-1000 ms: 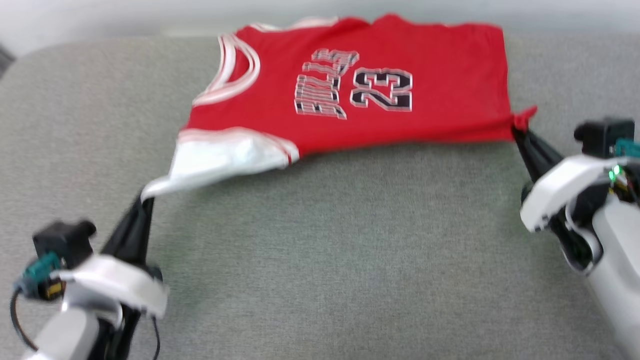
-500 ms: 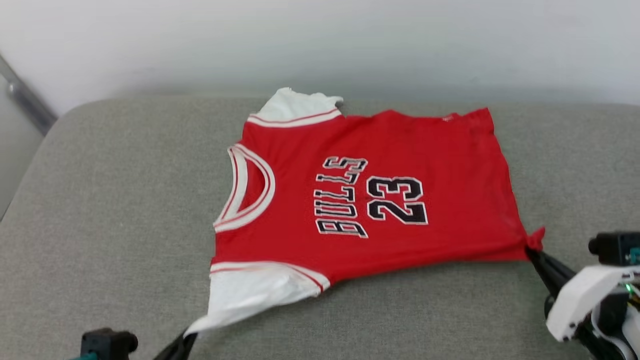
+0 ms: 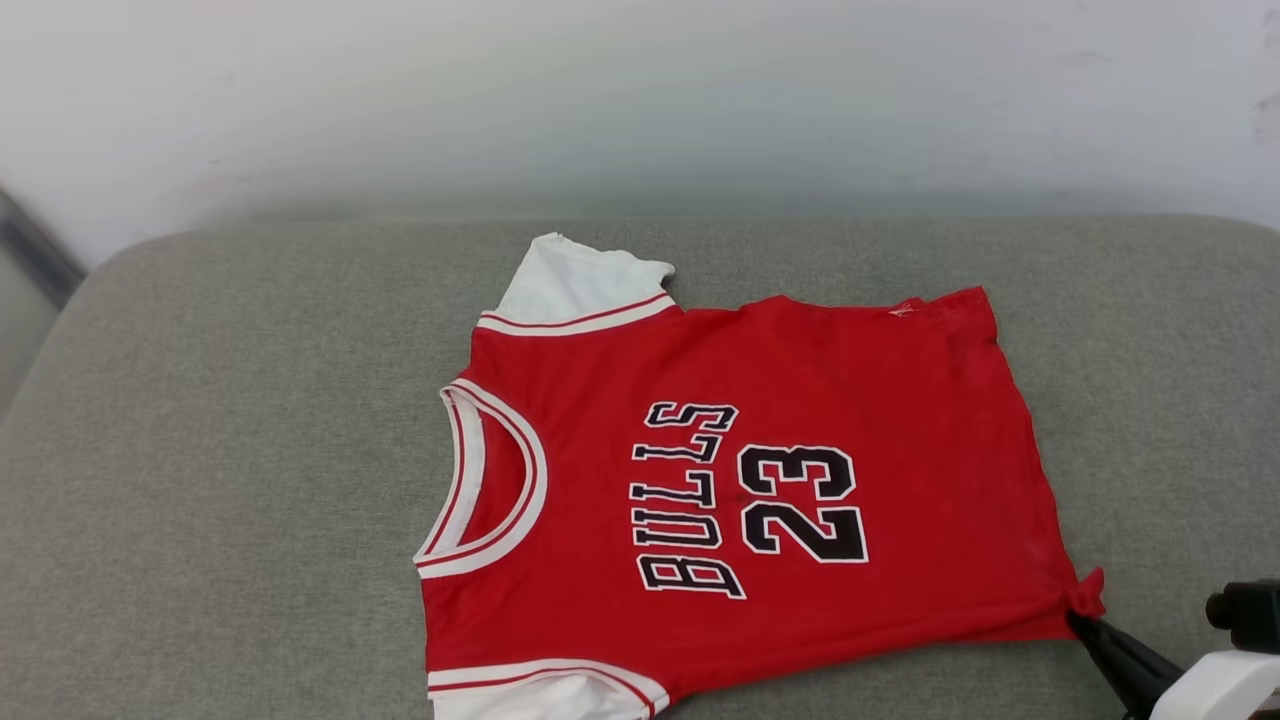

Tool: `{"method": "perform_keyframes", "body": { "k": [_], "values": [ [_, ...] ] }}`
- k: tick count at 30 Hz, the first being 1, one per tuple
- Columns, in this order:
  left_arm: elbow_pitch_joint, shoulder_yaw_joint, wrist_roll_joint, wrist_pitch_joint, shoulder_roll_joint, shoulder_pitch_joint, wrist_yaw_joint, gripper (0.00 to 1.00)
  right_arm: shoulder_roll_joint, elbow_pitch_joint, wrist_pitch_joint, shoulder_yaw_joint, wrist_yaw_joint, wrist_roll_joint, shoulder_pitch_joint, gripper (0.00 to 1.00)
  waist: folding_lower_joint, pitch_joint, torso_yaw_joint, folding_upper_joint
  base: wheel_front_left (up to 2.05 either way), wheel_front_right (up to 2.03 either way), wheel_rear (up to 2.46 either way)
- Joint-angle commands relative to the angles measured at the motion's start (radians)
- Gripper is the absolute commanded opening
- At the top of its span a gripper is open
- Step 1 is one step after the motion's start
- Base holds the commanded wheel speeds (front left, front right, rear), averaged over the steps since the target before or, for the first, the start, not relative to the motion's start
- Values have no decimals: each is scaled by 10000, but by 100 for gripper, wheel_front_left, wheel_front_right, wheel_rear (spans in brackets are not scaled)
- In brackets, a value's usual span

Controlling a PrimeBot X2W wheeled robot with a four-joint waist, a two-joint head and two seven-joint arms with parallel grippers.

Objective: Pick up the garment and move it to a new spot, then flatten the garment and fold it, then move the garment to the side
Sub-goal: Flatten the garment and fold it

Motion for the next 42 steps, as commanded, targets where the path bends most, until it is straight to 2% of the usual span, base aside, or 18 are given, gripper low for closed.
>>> {"method": "perform_keyframes", "body": {
  "k": [1, 4, 10, 19, 26, 37, 38, 39, 40, 41, 42],
  "values": [
    [-65, 52, 65, -59, 18, -169, -20, 0, 47, -73, 5, -70, -8, -58, 119, 0, 1, 54, -26, 0, 0, 0, 0],
    [-307, 184, 163, -219, 64, -557, -242, 0, 152, -502, 180, -403, -8, -233, 47, 0, 1, 242, -63, 0, 0, 0, 0],
    [-416, 728, 438, -555, 131, -1778, -398, 0, 474, -1301, 822, -1067, -8, -408, -335, 0, 1, 911, -165, 0, 0, 0, 0],
    [319, 653, 1003, 121, 217, -4196, -716, 0, 975, -1625, 1829, -1250, -6, -1423, -1483, 0, 1, 2227, -366, 0, 0, 0, 0],
    [1665, 305, 1290, 628, -99, -5773, -1038, 0, 1277, -1118, 2619, -1112, -6, -2258, -2490, 0, 1, 2908, -439, 0, 0, 0, 0],
    [3804, -279, 1759, 202, -1005, -6937, -1431, 0, 1724, -211, 2831, -996, -6, -2961, -3204, 0, 1, 3147, -358, 0, 0, 0, 0],
    [4006, -345, 1816, 128, -1074, -6967, -1452, 42, 1790, -122, 2877, -1010, -6, -2983, -3223, 0, 1, 3104, -359, 0, 0, 0, 0],
    [4214, -402, 1873, 56, -1157, -6987, -1453, 93, 1837, -73, 2851, -1027, -6, -3063, -3262, 16, 1, 3042, -361, 0, 0, 0, 0],
    [4380, -438, 1894, -31, -1247, -6985, -1437, 100, 1864, -56, 2786, -1041, -6, -3144, -3298, 93, 1, 2969, -365, 0, 0, 0, 0],
    [4559, -451, 1905, -138, -1355, -6974, -1413, 100, 1884, -19, 2811, -1007, -6, -3178, -3298, 100, 1, 2886, -366, 0, 0, 0, 0],
    [4728, -443, 1829, -213, -1467, -6910, -1368, 100, 1882, 2, 2842, -962, -6, -3199, -3276, 100, 1, 2794, -369, 0, 0, 0, 0]
  ]
}}
